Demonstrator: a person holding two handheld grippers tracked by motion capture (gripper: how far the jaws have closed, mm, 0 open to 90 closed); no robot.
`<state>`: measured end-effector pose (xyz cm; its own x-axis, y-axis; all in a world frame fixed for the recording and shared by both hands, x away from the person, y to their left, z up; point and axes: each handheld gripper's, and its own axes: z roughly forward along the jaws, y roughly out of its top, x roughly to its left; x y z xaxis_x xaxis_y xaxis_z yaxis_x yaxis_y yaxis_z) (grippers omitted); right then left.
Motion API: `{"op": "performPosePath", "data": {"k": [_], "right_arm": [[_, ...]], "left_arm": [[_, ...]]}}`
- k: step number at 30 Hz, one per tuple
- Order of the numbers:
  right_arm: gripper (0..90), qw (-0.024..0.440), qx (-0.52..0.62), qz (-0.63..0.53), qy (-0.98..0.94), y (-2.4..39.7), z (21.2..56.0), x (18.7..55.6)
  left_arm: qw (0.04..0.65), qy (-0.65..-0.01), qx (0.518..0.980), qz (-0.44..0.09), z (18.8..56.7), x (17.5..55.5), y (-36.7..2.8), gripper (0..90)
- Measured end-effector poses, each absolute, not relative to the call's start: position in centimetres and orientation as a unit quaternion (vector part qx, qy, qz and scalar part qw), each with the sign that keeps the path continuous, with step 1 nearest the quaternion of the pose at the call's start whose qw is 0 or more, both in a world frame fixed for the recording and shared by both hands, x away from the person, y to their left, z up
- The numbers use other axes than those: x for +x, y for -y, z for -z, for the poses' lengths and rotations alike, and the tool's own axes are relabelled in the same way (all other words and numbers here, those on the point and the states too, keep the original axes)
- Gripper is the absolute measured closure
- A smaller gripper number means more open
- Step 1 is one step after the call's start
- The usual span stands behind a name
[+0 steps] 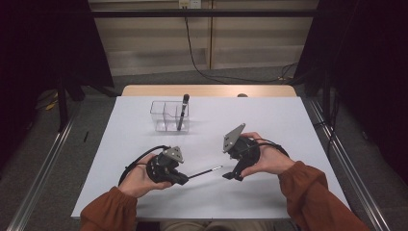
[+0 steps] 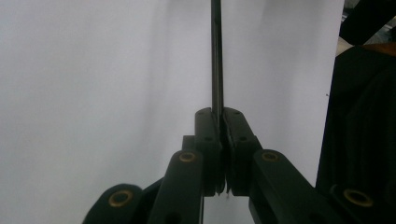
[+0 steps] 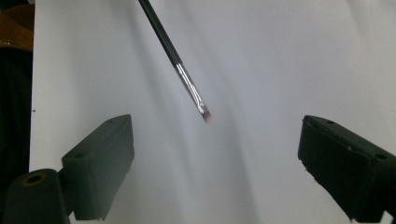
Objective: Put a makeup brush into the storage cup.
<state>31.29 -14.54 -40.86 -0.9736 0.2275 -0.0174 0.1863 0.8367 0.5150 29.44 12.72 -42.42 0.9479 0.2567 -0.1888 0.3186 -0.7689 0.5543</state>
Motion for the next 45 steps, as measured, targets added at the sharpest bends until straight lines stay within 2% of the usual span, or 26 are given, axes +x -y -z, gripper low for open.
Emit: {"op": "performPosePath", "data": {"k": [6, 32, 45], "right_arm": [[4.2, 0.042, 0.120, -0.276, -0.953, 15.6, 41.3, 31.0], [4.6, 0.030, 0.162, -0.331, -0.929, 18.5, 42.3, 28.5], [3.8, 0.025, 0.189, -0.377, -0.906, 19.6, 43.3, 27.4]], "left_arm": [[0.315, -0.166, 0.933, 0.046, 42.4, 29.4, -13.5, 85.6], [0.362, -0.204, 0.908, 0.044, 42.7, 28.7, -15.8, 85.6], [0.384, -0.199, 0.901, 0.029, 42.9, 28.2, -15.8, 85.6]]}}
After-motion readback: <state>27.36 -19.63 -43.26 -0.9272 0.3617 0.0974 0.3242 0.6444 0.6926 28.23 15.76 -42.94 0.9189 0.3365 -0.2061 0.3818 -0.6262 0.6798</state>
